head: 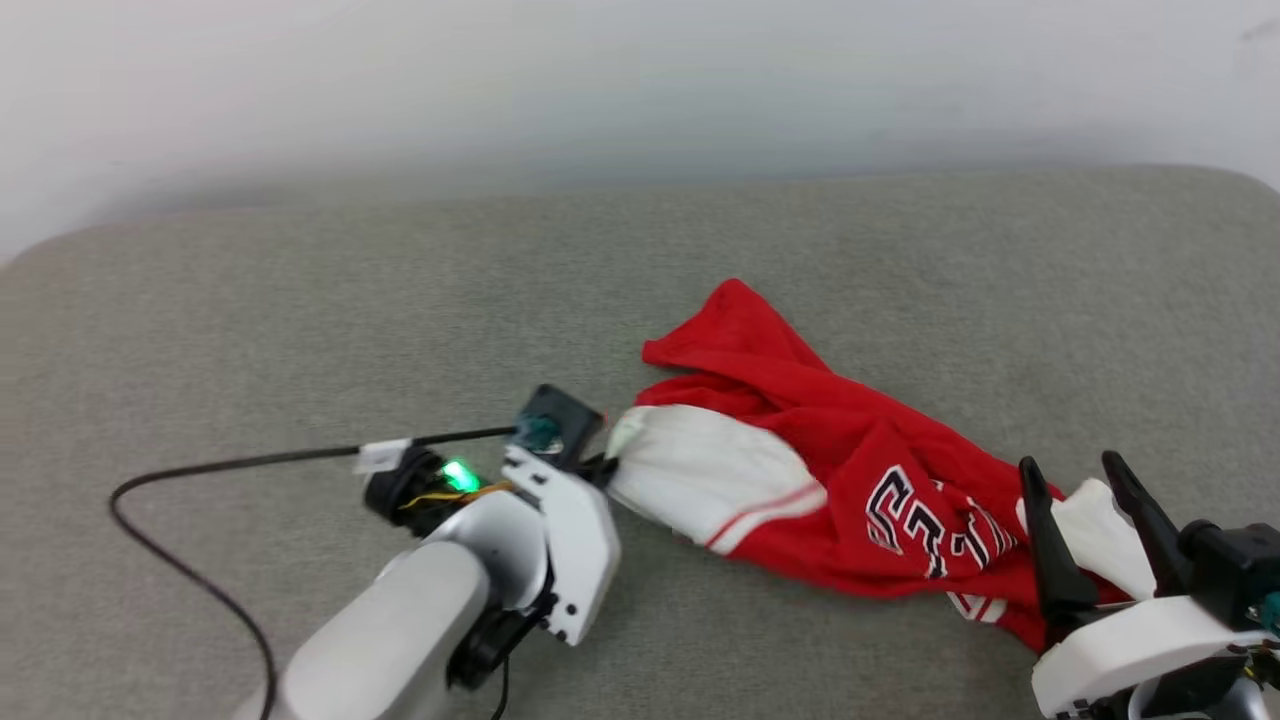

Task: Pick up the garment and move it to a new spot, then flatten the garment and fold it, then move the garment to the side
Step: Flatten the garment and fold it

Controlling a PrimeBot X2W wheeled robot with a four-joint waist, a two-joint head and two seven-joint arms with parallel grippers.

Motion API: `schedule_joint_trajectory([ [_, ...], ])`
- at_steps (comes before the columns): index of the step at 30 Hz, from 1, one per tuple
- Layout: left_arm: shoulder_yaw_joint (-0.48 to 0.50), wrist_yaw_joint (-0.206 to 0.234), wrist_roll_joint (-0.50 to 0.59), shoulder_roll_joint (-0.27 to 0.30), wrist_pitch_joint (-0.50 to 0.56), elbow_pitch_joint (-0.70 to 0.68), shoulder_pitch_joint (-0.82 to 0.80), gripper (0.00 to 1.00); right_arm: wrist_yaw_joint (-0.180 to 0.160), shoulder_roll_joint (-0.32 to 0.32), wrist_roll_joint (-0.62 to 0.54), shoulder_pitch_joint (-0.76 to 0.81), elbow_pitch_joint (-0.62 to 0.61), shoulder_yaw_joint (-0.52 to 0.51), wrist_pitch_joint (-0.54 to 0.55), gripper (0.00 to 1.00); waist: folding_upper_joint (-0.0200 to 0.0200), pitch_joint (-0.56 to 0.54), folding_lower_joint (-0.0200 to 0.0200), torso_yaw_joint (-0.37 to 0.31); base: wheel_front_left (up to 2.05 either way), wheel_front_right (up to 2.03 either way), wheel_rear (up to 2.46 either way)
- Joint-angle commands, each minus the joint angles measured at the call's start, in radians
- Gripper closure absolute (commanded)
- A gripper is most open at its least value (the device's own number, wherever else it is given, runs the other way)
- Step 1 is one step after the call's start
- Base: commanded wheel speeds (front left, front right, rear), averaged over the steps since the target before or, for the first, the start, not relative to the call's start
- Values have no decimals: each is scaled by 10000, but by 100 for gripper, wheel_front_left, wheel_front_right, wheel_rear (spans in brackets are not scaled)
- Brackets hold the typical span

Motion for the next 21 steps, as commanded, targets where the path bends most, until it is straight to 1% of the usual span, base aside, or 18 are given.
schedule_joint_trajectory([
  [1,124,183,-73,119,-96,-216,243,100,-3,14,-65,105,-54,-36,36,0,0,-267,0,385,0,0,0],
  [6,1055,1313,-521,1029,-357,-1401,1501,100,-3,17,-6,246,-244,-209,195,0,0,-357,0,861,0,0,0],
  [11,2006,2403,-1222,1683,-554,-2179,3063,100,-3,15,48,347,-340,-276,309,0,0,-383,0,1143,0,0,0],
  [15,2443,2899,-1842,1815,-634,-2257,4289,100,-3,15,82,448,-361,-266,335,0,0,-416,0,1182,0,0,0],
  [19,2608,3038,-2353,1636,-784,-2032,5127,100,-3,15,123,488,-362,-227,365,0,0,-540,0,1116,0,0,0],
  [20,2619,3008,-2386,1579,-874,-2003,5199,62,-3,15,152,511,-367,-252,377,0,0,-591,0,1109,0,0,0],
  [21,2627,2982,-2380,1521,-1011,-1981,5240,0,-3,15,152,557,-369,-273,380,0,0,-668,0,1105,0,0,0],
])
